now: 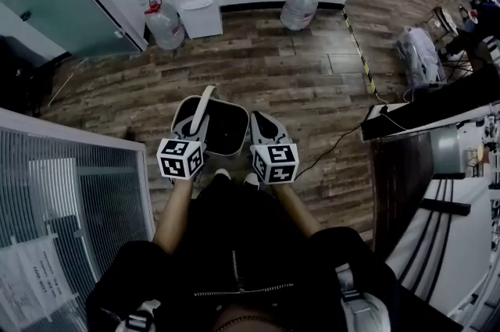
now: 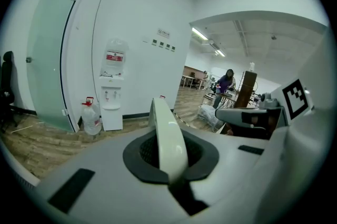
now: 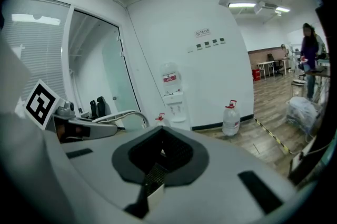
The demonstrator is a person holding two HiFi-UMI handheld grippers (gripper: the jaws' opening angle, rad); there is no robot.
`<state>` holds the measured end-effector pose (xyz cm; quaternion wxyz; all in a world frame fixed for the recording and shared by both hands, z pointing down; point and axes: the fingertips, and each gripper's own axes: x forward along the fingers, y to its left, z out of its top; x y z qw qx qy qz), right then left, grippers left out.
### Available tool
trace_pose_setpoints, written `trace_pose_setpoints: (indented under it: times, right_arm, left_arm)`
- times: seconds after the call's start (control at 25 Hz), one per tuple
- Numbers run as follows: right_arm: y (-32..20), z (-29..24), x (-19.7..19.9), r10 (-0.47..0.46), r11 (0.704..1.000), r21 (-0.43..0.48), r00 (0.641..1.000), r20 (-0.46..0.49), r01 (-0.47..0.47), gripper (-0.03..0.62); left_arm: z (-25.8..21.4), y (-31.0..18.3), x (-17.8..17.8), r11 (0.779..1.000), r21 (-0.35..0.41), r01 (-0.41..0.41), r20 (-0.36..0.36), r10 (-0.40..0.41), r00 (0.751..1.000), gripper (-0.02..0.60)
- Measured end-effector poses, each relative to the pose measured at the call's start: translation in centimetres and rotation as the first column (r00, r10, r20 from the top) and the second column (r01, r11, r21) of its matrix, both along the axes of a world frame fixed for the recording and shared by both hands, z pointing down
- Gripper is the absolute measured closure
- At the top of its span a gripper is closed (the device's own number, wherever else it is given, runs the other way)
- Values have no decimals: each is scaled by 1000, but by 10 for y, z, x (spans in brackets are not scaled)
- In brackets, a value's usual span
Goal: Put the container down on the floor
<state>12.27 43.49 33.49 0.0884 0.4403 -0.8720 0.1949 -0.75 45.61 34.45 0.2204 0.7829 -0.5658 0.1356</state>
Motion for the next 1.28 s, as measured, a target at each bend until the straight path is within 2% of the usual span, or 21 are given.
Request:
trace_pose_setpoints:
  times: [0.28, 0.72, 1.28]
  right_arm:
    - [-33, 5, 15, 13, 1000, -15, 1000, -7, -13, 583]
    - [-101, 8, 8, 47, 998, -29, 998, -43, -49, 583]
    - [-200, 2, -54, 79, 997, -19, 995, -56, -80, 583]
  left_arm:
    - [-3, -43, 15, 1000, 9, -14, -2, 14, 1000, 568]
    - [5, -115, 13, 998, 1, -61, -1, 61, 998, 569]
    - [6, -214, -34, 990, 3, -138, 34, 138, 990, 569]
